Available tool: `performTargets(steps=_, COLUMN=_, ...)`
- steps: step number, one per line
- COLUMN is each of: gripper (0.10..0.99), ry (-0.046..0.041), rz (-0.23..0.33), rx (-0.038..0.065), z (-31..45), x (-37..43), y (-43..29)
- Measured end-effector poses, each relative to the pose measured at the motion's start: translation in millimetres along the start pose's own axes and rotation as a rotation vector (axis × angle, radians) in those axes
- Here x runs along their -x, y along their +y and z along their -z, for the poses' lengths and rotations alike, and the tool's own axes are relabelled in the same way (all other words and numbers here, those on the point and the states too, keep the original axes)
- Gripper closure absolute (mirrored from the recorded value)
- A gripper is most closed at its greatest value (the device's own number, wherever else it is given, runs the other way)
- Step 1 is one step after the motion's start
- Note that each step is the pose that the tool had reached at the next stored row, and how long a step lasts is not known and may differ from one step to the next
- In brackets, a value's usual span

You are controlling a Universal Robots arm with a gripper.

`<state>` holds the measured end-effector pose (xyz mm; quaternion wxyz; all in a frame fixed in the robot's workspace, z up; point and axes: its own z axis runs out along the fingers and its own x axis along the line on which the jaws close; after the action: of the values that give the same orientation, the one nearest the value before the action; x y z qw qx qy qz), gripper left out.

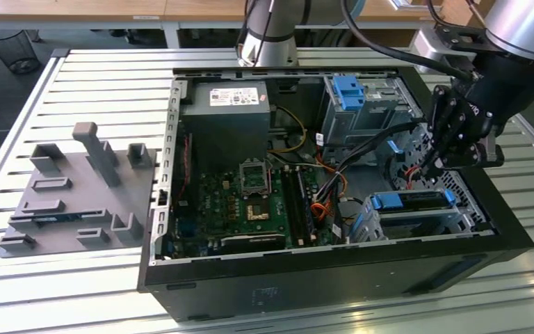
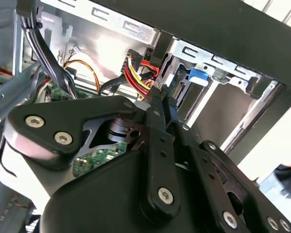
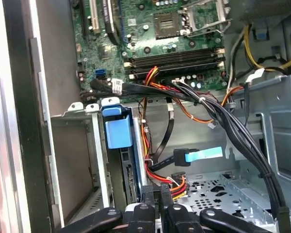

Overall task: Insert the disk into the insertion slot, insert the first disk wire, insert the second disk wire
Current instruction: 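Insert the first disk wire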

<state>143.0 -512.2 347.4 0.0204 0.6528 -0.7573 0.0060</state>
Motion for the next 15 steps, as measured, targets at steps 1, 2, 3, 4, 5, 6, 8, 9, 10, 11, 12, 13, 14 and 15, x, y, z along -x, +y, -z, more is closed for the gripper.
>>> performTargets(steps=1, gripper=0.918, ry=0.0004, rz=0.018, rx=-0.001, z=-0.3, x=0.0, y=0.0)
performTargets(steps=2, gripper=0.918, ry=0.0007, rz=0.036, rx=-0.001, z=-0.6, x=0.0, y=-0.1)
performTargets(steps=3, gripper=0.918, ry=0.001, rz=0.054, rx=-0.002, z=-0.9, x=0.0, y=-0.1)
performTargets(steps=4, gripper=0.918, ry=0.0012, rz=0.072, rx=-0.003, z=-1.2, x=0.0, y=-0.1)
performTargets(steps=5, gripper=0.918, ry=0.0016, rz=0.09, rx=-0.004, z=-1.5, x=0.0, y=0.0)
performTargets(steps=6, gripper=0.918, ry=0.0019, rz=0.104, rx=-0.005, z=-1.7, x=-0.1, y=-0.1)
performTargets(steps=8, gripper=0.918, ry=0.0016, rz=0.113, rx=-0.008, z=-2.0, x=-1.1, y=0.6)
performTargets(steps=9, gripper=0.918, ry=0.0015, rz=0.116, rx=-0.01, z=-2.1, x=-1.8, y=1.1)
performTargets(steps=10, gripper=0.918, ry=0.0015, rz=0.119, rx=-0.012, z=-2.1, x=-2.8, y=1.7)
performTargets(steps=11, gripper=0.918, ry=0.0012, rz=0.121, rx=-0.014, z=-2.3, x=-4.0, y=2.4)
performTargets(steps=12, gripper=0.918, ry=0.0012, rz=0.123, rx=-0.016, z=-2.4, x=-5.2, y=3.0)
performTargets(steps=13, gripper=0.918, ry=0.001, rz=0.125, rx=-0.018, z=-2.6, x=-6.3, y=3.5)
performTargets(steps=14, gripper=0.918, ry=0.0008, rz=0.128, rx=-0.02, z=-2.8, x=-7.3, y=4.1)
performTargets(steps=15, gripper=0.918, ry=0.0006, rz=0.131, rx=-0.023, z=-3.0, x=-8.0, y=4.6)
